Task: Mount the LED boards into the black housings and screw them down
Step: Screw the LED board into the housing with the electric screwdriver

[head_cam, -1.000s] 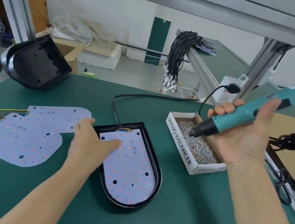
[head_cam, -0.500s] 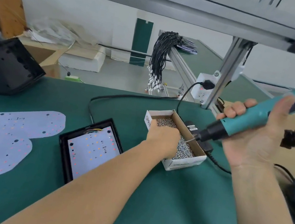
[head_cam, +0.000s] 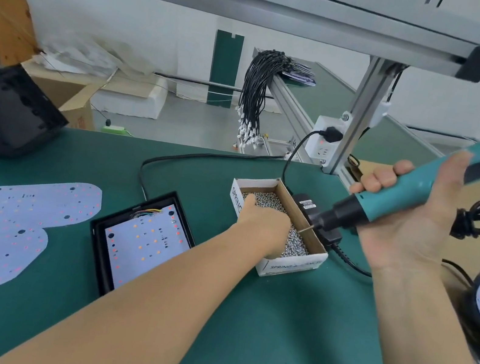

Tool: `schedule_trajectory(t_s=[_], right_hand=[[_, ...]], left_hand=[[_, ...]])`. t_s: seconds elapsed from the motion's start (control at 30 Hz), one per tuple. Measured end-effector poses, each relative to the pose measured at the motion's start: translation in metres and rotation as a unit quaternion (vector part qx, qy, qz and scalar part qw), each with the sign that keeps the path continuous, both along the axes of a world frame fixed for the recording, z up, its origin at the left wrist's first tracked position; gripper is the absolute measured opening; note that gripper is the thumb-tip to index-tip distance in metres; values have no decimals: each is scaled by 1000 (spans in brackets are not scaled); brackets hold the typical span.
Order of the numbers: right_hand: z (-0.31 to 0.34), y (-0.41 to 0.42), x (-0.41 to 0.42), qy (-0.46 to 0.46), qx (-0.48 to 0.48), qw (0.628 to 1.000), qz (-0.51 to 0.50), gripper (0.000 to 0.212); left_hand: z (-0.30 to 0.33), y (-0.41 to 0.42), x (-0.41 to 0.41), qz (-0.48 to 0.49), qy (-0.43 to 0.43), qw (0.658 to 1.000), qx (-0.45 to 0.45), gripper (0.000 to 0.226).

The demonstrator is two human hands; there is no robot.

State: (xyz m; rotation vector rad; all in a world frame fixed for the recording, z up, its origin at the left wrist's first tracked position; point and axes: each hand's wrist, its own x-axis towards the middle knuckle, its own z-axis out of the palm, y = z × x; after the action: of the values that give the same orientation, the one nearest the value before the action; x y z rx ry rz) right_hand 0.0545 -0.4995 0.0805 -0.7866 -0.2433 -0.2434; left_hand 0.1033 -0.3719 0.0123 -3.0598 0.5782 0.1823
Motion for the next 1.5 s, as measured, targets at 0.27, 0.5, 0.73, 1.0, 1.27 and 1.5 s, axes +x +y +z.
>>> schedule_trajectory(t_s=[0.27,0.5,0.73,1.0,1.27,1.5], right_hand=[[0,1,-3,6,2,1000,-5,61],[3,17,-7,-38,11,999,32,60],[-3,69,-10,-39,10,996,75,40],[4,107,-26,-61,35,992,100,26],[6,119,-32,-52,12,995,88,31],[4,122,-31,-50,5,995,86,28]], left_hand=[[-2,2,-5,29,-36,993,-107,15],[21,64,-38,127,152,716,-669,13],[24,125,-89,128,235,527,-807,16],[12,146,-116,168,225,431,-857,18],[7,149,-121,175,217,408,-869,17],[6,149,-122,182,209,405,-872,17]])
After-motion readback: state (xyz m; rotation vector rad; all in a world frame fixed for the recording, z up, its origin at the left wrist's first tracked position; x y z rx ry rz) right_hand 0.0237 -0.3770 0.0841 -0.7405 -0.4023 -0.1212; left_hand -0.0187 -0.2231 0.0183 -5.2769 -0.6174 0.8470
